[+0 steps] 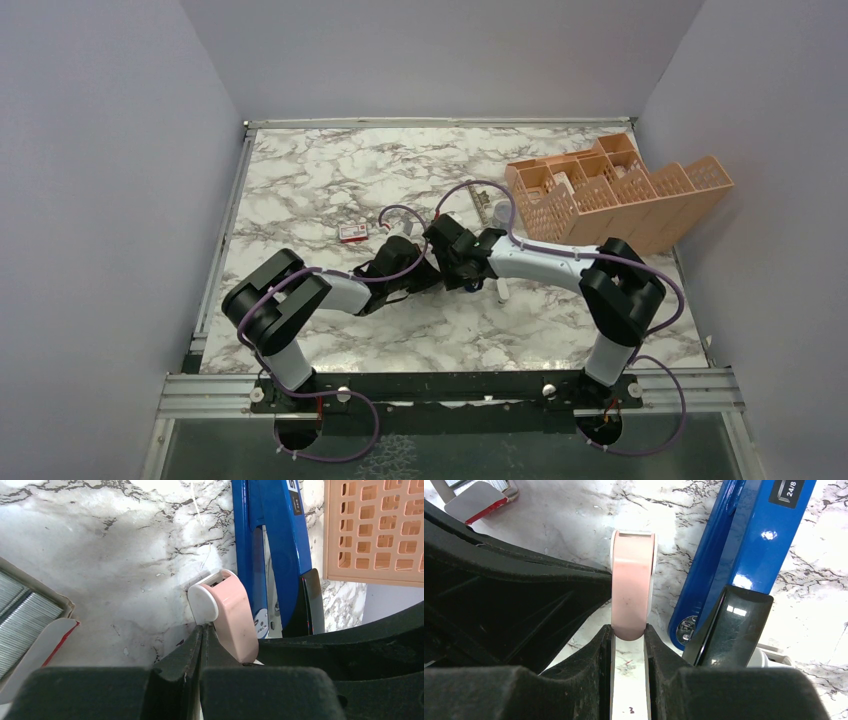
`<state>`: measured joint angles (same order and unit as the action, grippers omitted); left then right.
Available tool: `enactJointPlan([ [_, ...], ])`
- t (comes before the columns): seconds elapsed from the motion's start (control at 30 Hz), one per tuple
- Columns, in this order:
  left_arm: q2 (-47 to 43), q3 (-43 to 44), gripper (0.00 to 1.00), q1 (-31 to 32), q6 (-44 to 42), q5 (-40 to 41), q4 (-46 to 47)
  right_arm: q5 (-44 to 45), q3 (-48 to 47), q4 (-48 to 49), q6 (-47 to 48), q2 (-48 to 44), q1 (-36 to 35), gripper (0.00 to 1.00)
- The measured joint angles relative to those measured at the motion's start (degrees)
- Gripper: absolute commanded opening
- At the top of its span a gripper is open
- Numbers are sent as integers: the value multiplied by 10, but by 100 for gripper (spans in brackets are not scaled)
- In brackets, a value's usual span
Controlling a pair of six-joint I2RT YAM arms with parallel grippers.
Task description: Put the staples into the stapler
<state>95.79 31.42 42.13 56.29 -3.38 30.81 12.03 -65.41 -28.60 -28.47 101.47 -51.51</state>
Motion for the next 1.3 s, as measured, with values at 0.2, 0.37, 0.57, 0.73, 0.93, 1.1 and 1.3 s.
enactJointPlan([
  [0.2,0,0,0,0,0,0,0,-10,-9,-8,0,9,4,19],
  [0.37,0,0,0,0,1,0,0,-16,-15,-15,0,13,7,22],
  [0.57,-3,-1,1,-2,0,0,-2,-17,-15,-15,-2,5,9,40],
  [0.73,-10,-4,5,-5,-4,2,-17,-6,-13,14,-12,-19,17,51],
  [0.93,-27,-4,11,-8,-12,3,-47,10,-8,30,-20,-127,21,57],
  [1.1,-66,-2,32,-8,-26,14,-107,30,23,35,-20,-216,21,73],
  [1.3,-235,3,66,-8,-60,65,-229,58,97,-1,-6,-355,21,100],
])
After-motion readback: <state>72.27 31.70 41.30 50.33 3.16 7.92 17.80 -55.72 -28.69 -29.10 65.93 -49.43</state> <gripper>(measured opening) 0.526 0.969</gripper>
